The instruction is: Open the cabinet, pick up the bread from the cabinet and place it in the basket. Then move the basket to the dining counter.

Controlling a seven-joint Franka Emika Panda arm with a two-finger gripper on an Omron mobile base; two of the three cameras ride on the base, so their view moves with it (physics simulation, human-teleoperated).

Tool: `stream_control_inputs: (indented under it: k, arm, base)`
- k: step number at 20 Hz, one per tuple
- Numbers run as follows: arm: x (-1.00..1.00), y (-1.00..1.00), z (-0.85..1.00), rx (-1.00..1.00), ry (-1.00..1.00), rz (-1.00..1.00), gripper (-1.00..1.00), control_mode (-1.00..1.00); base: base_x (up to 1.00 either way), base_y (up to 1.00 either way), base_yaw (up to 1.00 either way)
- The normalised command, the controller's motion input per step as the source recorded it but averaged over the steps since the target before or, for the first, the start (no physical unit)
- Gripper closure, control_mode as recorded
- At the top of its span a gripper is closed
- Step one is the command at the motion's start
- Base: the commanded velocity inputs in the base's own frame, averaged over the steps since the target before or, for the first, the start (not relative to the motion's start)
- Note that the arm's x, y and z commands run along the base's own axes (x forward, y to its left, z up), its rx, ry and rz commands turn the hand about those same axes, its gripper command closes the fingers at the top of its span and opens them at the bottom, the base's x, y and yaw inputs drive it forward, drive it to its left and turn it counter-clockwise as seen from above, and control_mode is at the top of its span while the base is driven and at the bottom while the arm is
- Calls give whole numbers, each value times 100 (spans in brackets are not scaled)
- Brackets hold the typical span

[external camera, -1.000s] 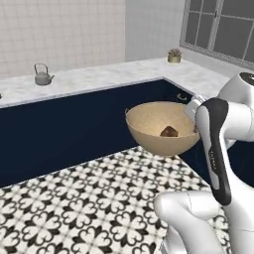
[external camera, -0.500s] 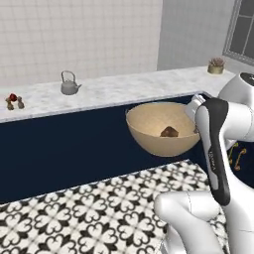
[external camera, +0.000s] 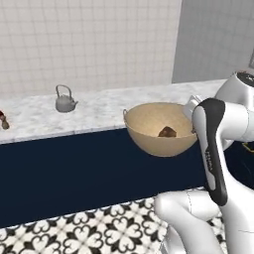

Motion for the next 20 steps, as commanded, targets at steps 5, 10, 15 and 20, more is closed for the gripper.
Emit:
stream_control_inputs:
  k: [5,10,15,20]
  arm:
    - [0,0,0,0,0,0,100,100]
    - [0,0,0,0,0,0,100,100]
    - [0,0,0,0,0,0,100,100]
    - [0,0,0,0,0,0,100,100]
  base:
    - [100,-54,-16]
    - [100,-4,-9]
    - [100,-6,27]
    - [89,-14,27]
